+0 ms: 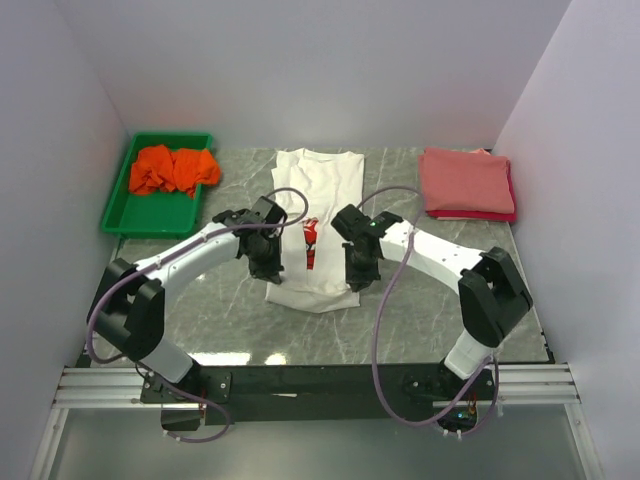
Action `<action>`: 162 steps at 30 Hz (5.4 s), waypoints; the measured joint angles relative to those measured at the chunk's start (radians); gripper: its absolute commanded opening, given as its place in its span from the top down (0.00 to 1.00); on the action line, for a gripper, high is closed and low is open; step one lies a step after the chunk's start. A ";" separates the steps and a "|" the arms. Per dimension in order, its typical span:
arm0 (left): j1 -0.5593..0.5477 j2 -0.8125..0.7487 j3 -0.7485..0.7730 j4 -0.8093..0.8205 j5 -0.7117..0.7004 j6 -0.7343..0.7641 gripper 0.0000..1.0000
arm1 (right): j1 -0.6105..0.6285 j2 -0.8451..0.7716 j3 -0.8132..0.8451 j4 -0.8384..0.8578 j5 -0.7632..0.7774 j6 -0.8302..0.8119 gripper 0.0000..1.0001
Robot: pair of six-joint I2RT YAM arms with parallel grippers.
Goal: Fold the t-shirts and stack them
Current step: Fold the tshirt
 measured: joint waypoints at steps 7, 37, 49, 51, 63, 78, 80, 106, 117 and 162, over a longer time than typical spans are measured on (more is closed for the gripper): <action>0.037 0.074 0.108 0.023 -0.047 0.003 1.00 | -0.058 0.081 0.108 -0.008 0.009 -0.043 1.00; 0.367 0.541 0.486 0.166 0.237 0.115 1.00 | -0.263 0.516 0.668 -0.125 0.025 -0.157 1.00; 0.381 0.631 0.629 0.166 0.315 0.141 0.86 | -0.294 0.554 0.711 -0.155 0.020 -0.161 0.94; 0.386 0.642 0.632 0.166 0.318 0.140 0.67 | -0.300 0.570 0.739 -0.163 0.009 -0.159 0.65; 0.444 0.530 0.524 0.250 0.264 0.129 0.31 | -0.315 0.571 0.803 -0.142 -0.024 -0.174 0.50; 0.407 0.378 0.208 0.311 0.320 0.142 0.33 | -0.258 0.501 0.682 -0.086 -0.093 -0.141 0.55; 0.396 0.378 0.194 0.307 0.320 0.149 0.33 | -0.248 0.520 0.721 -0.082 -0.103 -0.138 0.55; 0.379 0.333 0.054 0.291 0.311 0.216 0.61 | -0.254 0.791 1.019 -0.045 -0.032 -0.026 0.55; 0.375 0.314 0.034 0.282 0.313 0.217 0.58 | -0.325 0.738 1.013 0.095 -0.001 0.040 0.54; 0.373 0.296 0.003 0.285 0.345 0.216 0.59 | -0.151 0.212 0.077 0.182 -0.053 0.067 0.52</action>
